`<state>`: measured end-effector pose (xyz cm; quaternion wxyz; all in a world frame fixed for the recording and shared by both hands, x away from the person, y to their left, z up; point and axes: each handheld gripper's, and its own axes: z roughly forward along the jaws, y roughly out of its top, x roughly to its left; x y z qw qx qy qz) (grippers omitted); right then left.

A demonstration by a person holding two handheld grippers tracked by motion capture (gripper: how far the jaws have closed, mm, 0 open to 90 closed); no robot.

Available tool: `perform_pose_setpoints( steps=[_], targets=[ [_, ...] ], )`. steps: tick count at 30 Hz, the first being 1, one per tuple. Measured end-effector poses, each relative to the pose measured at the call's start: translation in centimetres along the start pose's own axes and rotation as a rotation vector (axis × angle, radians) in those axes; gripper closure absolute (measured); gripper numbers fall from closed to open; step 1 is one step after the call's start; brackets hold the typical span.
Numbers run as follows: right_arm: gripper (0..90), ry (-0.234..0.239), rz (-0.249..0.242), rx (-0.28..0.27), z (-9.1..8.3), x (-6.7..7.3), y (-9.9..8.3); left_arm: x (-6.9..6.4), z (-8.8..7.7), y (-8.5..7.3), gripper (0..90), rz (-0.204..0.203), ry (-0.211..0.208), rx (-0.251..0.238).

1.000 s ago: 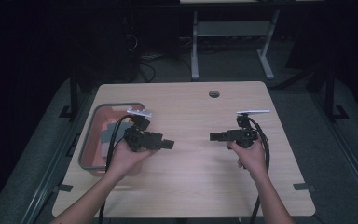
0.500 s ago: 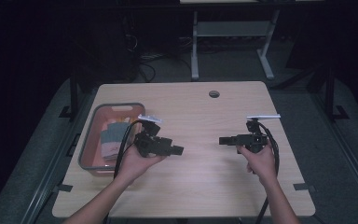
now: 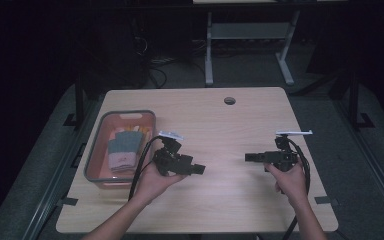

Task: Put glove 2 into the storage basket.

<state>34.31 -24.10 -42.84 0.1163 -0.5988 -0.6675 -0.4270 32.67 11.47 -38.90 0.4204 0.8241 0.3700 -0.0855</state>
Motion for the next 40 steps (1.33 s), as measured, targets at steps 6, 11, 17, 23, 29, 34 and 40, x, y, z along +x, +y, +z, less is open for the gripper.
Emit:
perform_pose_setpoints(
  steps=[6, 11, 17, 23, 29, 34, 40],
  targets=[
    [41.5, -0.006, 0.006, -0.008, -0.7, -0.8, -0.6, -0.7, 1.2, -0.4, 27.2, 0.016, -0.002, 0.009],
    [41.2, -0.014, 0.012, -0.014, -1.3, -1.5, -1.2, -0.8, 1.9, -0.9, 27.2, 0.019, -0.011, 0.008],
    [40.6, -0.020, 0.006, -0.008, -1.4, -2.0, -2.0, -0.7, 2.6, -1.6, 26.9, 0.013, -0.025, 0.011],
    [40.2, -0.024, -0.018, 0.001, -1.3, -2.0, -3.0, -0.9, 3.0, -2.3, 26.7, 0.020, -0.032, 0.006],
    [39.3, -0.004, -0.025, -0.008, -1.4, -1.8, -3.9, -1.0, 3.1, -3.3, 26.3, 0.024, -0.039, 0.002],
    [39.0, -0.005, -0.045, -0.027, -1.5, -1.7, -5.0, -1.0, 3.2, -4.3, 26.3, 0.028, -0.049, -0.020],
    [38.7, 0.025, -0.055, -0.089, -1.5, -1.4, -6.4, -1.2, 3.4, -5.9, 26.3, 0.044, -0.052, -0.046]
  ],
)
